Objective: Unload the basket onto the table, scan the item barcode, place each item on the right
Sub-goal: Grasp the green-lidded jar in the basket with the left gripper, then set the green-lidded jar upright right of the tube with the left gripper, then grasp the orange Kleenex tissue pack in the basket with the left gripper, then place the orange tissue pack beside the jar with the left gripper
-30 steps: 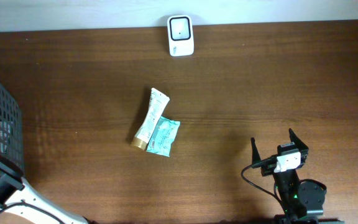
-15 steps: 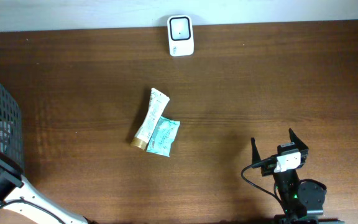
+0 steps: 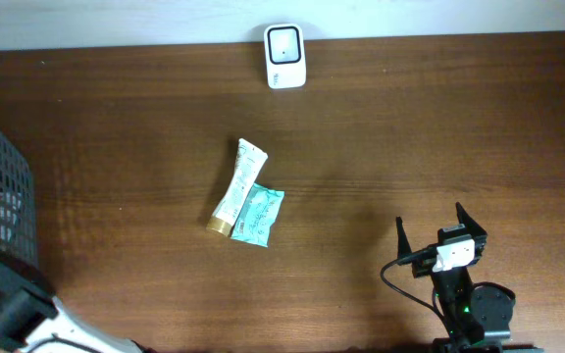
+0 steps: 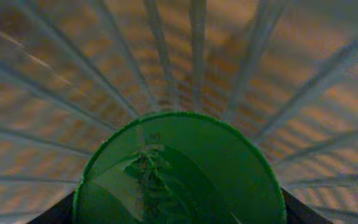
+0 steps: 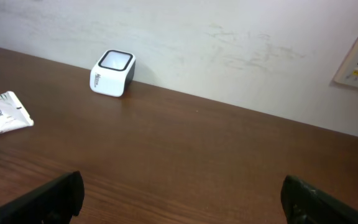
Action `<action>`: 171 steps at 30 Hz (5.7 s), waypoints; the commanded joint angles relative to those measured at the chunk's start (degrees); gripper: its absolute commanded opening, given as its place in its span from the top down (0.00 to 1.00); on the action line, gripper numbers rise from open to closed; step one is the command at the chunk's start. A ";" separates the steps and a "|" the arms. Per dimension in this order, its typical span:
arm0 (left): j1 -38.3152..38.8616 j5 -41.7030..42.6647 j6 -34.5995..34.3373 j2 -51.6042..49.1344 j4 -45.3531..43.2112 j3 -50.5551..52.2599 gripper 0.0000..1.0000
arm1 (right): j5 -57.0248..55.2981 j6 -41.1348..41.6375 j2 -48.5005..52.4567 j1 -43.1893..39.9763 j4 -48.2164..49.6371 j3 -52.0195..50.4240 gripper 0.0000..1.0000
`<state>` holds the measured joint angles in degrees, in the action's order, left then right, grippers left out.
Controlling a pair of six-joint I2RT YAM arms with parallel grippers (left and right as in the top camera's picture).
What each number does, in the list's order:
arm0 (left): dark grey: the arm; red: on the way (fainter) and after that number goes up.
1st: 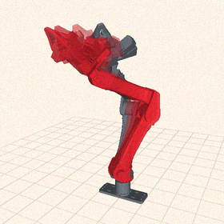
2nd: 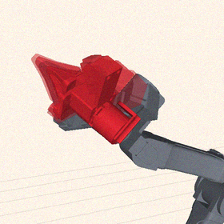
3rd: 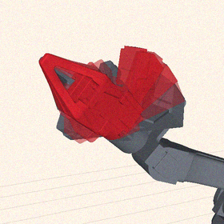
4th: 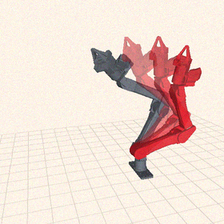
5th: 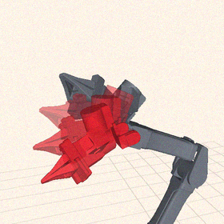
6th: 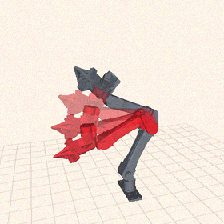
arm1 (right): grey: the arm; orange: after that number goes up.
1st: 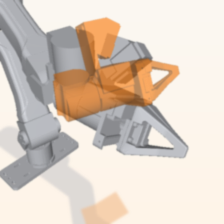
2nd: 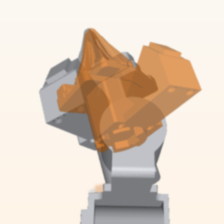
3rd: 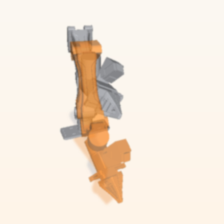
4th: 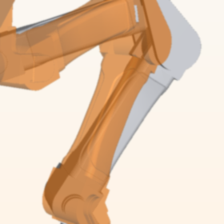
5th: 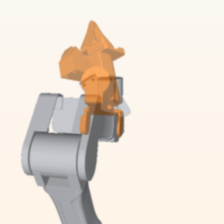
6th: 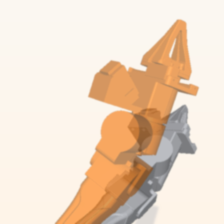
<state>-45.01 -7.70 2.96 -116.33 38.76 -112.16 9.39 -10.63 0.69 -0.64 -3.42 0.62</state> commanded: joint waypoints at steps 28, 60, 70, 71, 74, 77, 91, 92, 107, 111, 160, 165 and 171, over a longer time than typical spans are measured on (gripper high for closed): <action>52.04 28.26 -1.22 4.07 21.46 -0.37 0.43 | 0.52 0.37 -0.33 0.37 -0.26 -0.31 0.02; 78.49 13.66 -4.44 -8.94 15.78 -17.92 0.01 | 0.52 0.37 -0.33 0.37 -0.26 -0.31 0.02; 35.34 10.86 -6.97 16.02 39.80 -30.29 0.01 | 0.52 0.39 -0.33 0.37 -0.26 -0.31 0.02; 28.02 10.86 -8.07 17.81 41.11 -30.29 0.00 | 0.52 0.37 -0.33 0.37 -0.26 -0.31 0.02; 12.39 10.69 -12.87 18.21 42.75 -29.59 0.01 | 0.52 0.39 -0.33 0.37 -0.26 -0.31 0.02; 1.03 9.09 -17.09 17.88 39.19 -22.82 0.01 | 0.52 0.37 -0.33 0.37 -0.26 -0.31 0.02; -10.56 -0.28 11.08 13.53 2.64 23.96 0.12 | 0.52 0.37 -0.33 0.37 -0.26 -0.31 0.02; -10.56 -0.31 11.21 11.78 1.03 23.96 0.12 | 0.52 0.37 -0.33 0.37 -0.26 -0.31 0.02; -10.56 -2.71 13.86 -4.31 -9.70 23.96 0.37 | 0.52 0.37 -0.33 0.37 -0.26 -0.31 0.02; -10.56 -2.64 13.86 -6.54 -10.80 23.96 0.40 | 0.52 0.37 -0.33 0.37 -0.26 -0.31 0.02; 77.77 9.07 -20.74 -2.08 -1.70 20.31 1.00 | 0.52 0.37 -0.33 0.37 -0.26 -0.31 0.02; 77.77 8.37 -24.63 -4.76 -1.90 20.31 0.54 | 0.52 0.37 -0.33 0.37 -0.26 -0.31 0.02; 76.52 9.20 -21.20 -1.99 1.95 15.30 0.01 | 0.52 0.37 -0.33 0.37 -0.26 -0.31 0.02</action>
<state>32.82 1.63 -20.84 -121.38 38.11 -92.18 9.58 -10.63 0.69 -0.64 -3.40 0.62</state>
